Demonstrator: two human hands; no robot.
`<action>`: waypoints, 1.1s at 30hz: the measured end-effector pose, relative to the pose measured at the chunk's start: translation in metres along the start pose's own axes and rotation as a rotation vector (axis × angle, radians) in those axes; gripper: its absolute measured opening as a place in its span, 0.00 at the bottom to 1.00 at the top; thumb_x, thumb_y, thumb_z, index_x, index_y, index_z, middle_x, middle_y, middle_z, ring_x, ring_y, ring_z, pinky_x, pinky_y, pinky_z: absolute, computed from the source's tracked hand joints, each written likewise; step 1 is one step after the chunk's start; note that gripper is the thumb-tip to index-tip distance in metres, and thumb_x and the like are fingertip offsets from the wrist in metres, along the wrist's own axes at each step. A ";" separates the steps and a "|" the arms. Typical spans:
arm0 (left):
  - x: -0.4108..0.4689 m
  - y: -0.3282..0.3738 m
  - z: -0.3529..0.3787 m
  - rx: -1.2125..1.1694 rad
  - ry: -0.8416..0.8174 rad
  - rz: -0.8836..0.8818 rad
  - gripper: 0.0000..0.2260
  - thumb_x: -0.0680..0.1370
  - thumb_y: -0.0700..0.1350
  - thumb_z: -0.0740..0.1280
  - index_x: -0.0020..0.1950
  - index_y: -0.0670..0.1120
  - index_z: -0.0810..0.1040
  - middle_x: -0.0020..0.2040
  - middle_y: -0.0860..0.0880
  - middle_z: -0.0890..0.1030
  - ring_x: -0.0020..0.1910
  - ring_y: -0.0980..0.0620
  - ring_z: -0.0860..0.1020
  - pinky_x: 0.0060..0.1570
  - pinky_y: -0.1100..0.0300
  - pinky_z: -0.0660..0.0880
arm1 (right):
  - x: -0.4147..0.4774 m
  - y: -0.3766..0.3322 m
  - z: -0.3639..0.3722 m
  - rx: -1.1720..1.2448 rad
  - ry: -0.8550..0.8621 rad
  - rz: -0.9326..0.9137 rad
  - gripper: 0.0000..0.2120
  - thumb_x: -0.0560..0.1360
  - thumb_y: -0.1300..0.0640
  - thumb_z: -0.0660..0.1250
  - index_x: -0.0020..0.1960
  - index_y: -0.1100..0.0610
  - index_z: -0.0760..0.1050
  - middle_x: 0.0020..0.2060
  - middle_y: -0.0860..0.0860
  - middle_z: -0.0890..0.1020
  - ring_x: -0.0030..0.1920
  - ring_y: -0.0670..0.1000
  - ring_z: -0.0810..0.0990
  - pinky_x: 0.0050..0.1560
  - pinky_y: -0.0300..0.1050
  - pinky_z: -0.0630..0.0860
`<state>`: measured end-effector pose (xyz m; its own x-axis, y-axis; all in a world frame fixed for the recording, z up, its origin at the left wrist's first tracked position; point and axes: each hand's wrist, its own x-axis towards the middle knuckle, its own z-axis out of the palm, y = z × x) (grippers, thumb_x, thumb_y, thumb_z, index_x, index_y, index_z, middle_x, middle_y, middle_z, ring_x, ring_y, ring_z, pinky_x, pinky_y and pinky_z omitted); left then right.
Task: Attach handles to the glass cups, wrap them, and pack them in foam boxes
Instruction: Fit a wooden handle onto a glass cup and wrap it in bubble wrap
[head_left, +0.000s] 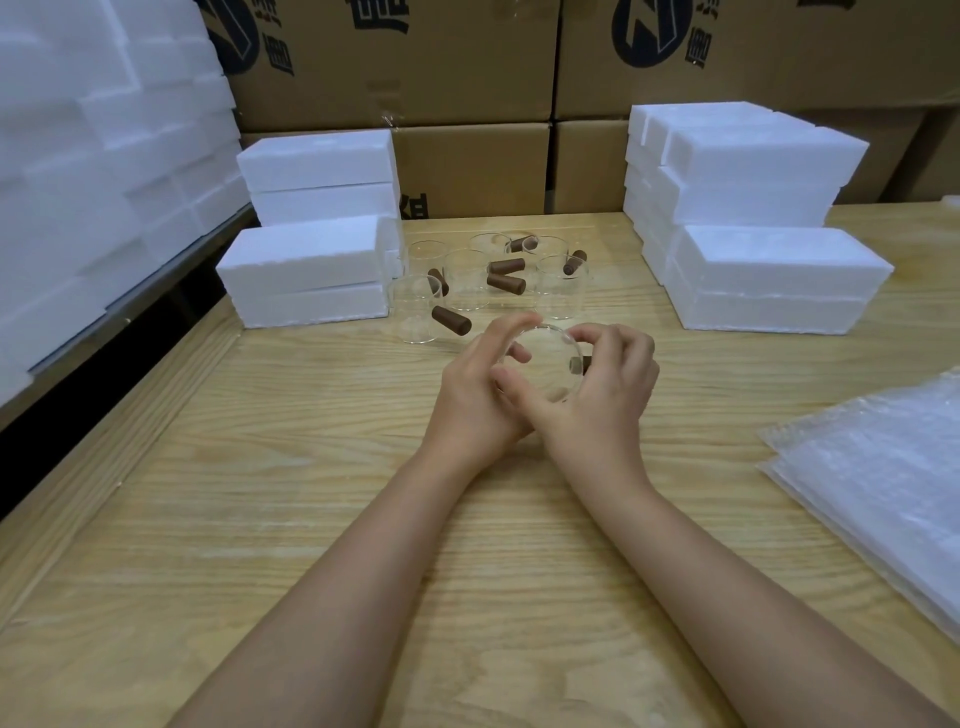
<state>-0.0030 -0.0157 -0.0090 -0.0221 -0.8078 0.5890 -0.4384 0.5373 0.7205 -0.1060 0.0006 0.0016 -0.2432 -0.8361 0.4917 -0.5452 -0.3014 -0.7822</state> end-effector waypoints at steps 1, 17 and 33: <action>0.000 -0.001 0.000 0.001 -0.001 0.000 0.25 0.64 0.54 0.67 0.61 0.54 0.73 0.37 0.58 0.75 0.44 0.66 0.75 0.43 0.78 0.65 | 0.000 0.000 -0.001 0.031 0.001 -0.024 0.38 0.59 0.40 0.77 0.62 0.59 0.70 0.59 0.53 0.65 0.61 0.54 0.65 0.65 0.48 0.65; 0.003 -0.001 -0.003 -0.158 0.027 -0.122 0.29 0.61 0.56 0.79 0.58 0.64 0.71 0.45 0.56 0.81 0.42 0.63 0.80 0.38 0.72 0.73 | 0.012 0.006 -0.004 0.626 0.142 0.349 0.11 0.79 0.48 0.60 0.41 0.52 0.69 0.31 0.45 0.75 0.33 0.42 0.73 0.41 0.42 0.71; 0.015 0.007 -0.014 -0.952 -0.098 -0.702 0.26 0.72 0.56 0.64 0.64 0.40 0.73 0.54 0.38 0.82 0.46 0.46 0.83 0.45 0.56 0.82 | 0.013 0.007 -0.006 0.653 0.047 0.031 0.04 0.81 0.57 0.59 0.49 0.49 0.68 0.41 0.46 0.80 0.39 0.46 0.76 0.45 0.43 0.73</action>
<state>0.0066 -0.0210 0.0104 -0.1298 -0.9905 -0.0443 0.4616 -0.0999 0.8814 -0.1179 -0.0101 0.0049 -0.2940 -0.8323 0.4699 0.0582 -0.5063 -0.8604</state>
